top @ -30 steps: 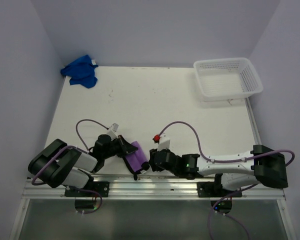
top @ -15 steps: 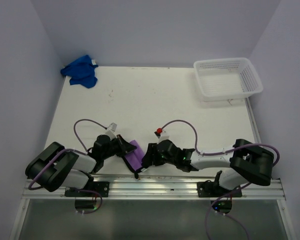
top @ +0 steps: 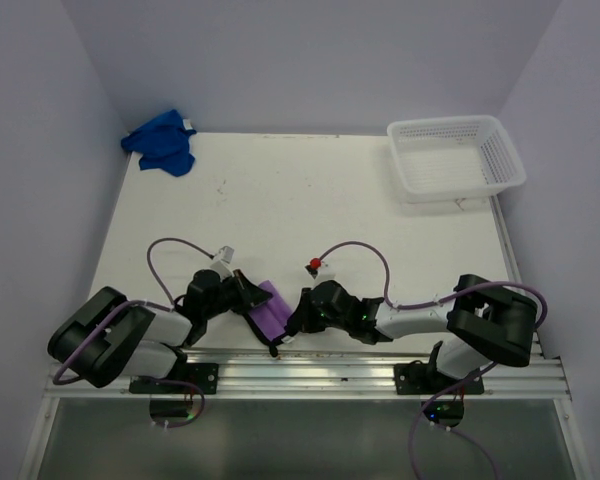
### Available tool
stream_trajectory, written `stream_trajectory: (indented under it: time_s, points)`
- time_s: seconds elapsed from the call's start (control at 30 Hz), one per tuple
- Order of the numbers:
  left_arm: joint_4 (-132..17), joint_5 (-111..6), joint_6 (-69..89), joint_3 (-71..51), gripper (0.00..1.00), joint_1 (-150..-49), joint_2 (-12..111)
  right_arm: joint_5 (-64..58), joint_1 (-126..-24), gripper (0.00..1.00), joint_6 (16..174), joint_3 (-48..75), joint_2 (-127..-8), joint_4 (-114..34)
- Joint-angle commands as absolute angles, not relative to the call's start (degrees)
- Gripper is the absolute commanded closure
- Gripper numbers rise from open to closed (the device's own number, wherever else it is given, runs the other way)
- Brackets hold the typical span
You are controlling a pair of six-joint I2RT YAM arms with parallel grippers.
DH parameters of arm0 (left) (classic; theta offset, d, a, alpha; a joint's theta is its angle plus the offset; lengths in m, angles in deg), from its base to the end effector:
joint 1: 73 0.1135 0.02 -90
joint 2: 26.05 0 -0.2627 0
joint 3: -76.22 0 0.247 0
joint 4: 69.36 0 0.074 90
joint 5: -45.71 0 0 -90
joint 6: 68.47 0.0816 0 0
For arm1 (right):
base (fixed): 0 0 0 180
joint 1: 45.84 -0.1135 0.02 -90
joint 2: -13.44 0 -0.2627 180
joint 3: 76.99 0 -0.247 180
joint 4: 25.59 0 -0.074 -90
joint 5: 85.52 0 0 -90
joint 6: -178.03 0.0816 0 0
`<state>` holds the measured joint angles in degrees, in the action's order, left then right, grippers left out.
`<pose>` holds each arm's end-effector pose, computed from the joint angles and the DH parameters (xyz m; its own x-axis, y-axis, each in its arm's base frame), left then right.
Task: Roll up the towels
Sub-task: Roll the towel
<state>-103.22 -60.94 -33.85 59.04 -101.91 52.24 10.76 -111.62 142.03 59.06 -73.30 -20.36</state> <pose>0.1824 -0.1275 0.0848 -0.7924 -0.4631 -0.3971 0.0600 0.5887 -0.8061 0.1350 0.2784 0.1134 -0.8516 0.0671 -0.5199 -0.3096 0.7359 0.6021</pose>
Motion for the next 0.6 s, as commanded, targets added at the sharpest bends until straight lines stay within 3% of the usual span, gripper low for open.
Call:
stream_trajectory:
  time_s: [0.0,0.07,0.27,0.4,0.57]
  points:
    - [-97.33,-58.80,-30.42,60.77,1.00,-101.22,49.73,11.51,-111.58,1.00,139.81,57.40,-73.31,-21.63]
    - [-93.73,-58.80,-29.54,59.01,0.98,-100.78,48.06,12.03,-111.58,1.00,139.37,57.22,-73.31,-22.16]
    - [-72.14,-58.27,-26.90,52.32,0.60,-97.27,36.73,14.49,-113.07,1.00,137.17,55.82,-73.57,-25.58]
    - [-63.42,-58.01,-26.20,46.79,0.49,-96.82,29.69,18.35,-115.44,1.00,134.97,52.66,-74.71,-29.62]
    - [-50.69,-58.36,-24.35,38.27,0.46,-96.82,30.20,22.22,-118.70,1.00,133.91,48.44,-76.73,-34.01]
